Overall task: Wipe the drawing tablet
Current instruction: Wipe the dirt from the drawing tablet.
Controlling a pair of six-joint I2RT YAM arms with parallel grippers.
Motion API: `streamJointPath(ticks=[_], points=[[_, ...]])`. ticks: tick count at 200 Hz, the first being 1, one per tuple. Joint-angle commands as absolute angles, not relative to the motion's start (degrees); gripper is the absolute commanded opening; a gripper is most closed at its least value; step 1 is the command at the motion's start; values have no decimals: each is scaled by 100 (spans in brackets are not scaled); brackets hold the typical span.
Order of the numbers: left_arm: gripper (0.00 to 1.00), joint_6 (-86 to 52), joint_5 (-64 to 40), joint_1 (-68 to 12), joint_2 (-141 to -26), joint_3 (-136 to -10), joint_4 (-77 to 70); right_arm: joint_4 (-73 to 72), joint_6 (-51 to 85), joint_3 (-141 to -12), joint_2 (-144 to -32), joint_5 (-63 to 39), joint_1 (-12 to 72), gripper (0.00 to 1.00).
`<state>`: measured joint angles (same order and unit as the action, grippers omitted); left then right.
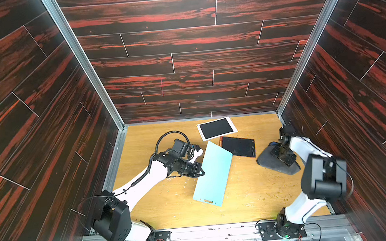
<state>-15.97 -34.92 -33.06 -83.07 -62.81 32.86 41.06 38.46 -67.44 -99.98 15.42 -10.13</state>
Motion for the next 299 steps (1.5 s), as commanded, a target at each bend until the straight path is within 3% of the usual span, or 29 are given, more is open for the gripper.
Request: streamJointPath(ticks=[1,40,60,72,88,110,139,161,194,243,278,299], points=[[0,-1645,-3503,-3318,-8021,-6207,3022,3939,3565,-7127,-10549,1214,-1029,78],[0,-1646,-3336,-3321,-7908,-6143,3037,4030,3449,-7209,-11120,850,-1028,77],[0,-1652,-3267,-3317,-7940,-6174,3108,4018,3431,-7141,-11238,498,-1054,67],[0,-1708,-3274,-3315,-7982,-6172,3128,3911,3452,-7002,-11211,201,-1088,48],[0,-1838,-3377,-3311,-8063,-6113,3121,3789,3472,-6848,-11095,-149,-1134,0],[0,-2096,-3704,-3296,-8271,-6005,3075,3895,3432,-6809,-10317,580,-857,0],[0,-2386,-4146,-3296,-8615,-6075,3015,4300,2900,-7148,-8882,1927,521,0],[0,-2507,-4276,-3298,-8986,-6331,3236,4434,2649,-7217,-8348,1192,1293,0],[0,-2577,-3873,-3294,-9529,-6861,4087,4388,2366,-6653,-8305,-575,1590,0],[0,-2725,-3380,-3296,-9773,-7084,4440,4272,2193,-6022,-8414,-479,2624,0],[0,-2799,-3369,-3320,-9770,-7128,4412,3705,2610,-6266,-9524,-467,3299,0],[0,-2769,-3371,-3348,-9771,-7132,4444,3265,2860,-6801,-10094,-1007,3459,0]])
